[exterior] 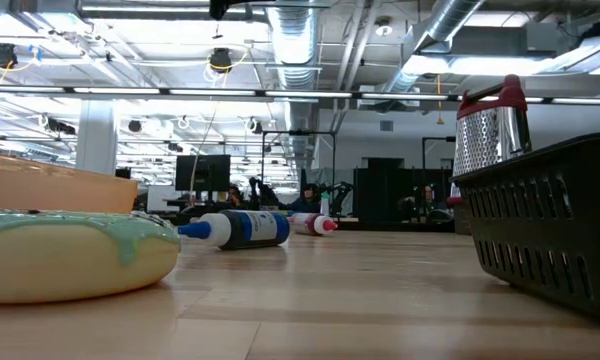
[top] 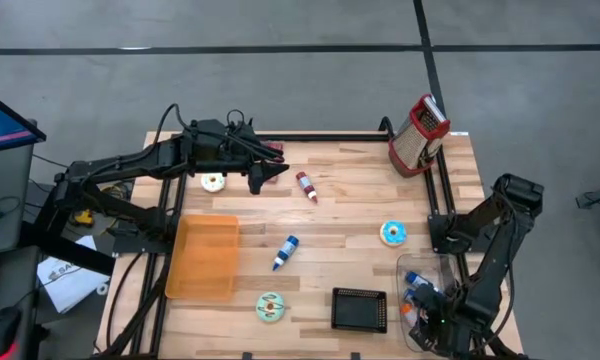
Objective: Pick & Place Food Item
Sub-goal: Put the blue food coloring bottle into the transparent bin
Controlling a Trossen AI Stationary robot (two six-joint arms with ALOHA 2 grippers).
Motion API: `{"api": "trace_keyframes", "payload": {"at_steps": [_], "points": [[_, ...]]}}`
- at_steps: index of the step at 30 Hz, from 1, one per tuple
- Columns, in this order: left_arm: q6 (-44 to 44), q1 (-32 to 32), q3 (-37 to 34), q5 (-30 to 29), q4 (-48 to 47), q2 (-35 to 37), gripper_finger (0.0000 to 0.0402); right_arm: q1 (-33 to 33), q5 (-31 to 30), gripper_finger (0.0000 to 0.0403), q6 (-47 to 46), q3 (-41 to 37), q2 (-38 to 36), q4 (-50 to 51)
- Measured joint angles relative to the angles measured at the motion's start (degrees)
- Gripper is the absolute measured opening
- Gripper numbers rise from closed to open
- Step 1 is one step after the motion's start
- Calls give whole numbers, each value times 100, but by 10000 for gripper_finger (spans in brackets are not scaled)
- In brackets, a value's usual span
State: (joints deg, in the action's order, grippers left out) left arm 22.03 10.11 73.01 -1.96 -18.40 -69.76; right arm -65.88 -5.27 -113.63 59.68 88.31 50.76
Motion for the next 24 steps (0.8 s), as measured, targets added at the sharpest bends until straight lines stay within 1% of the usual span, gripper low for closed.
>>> {"api": "trace_keyframes", "payload": {"at_steps": [2,4,8,11,14,16,19,21,24], "points": [[-60,-7,2,3,-157,7,256,41,-252,223,-61,0,-193,62],[-64,-7,4,5,-540,7,255,103,-665,224,-231,0,-456,296],[-64,-72,7,63,-1748,69,255,267,-1617,221,-769,2,-1195,1175],[135,-414,4,200,-2876,72,252,509,-2279,220,-976,2,-1787,1675],[610,-1076,-52,250,-3589,50,249,872,-3081,220,-846,2,-2288,1844],[1160,-1527,-327,246,-3611,44,249,1154,-3533,220,-608,2,-2557,1847],[2247,-2054,-890,92,-3034,37,253,1584,-3847,219,-55,2,-2863,1768],[2937,-2205,-1282,7,-2518,-2,259,1869,-3944,219,318,2,-3016,1647],[3495,-2209,-1636,-25,-1920,-221,268,2252,-3970,220,1045,2,-3226,1223]]}}
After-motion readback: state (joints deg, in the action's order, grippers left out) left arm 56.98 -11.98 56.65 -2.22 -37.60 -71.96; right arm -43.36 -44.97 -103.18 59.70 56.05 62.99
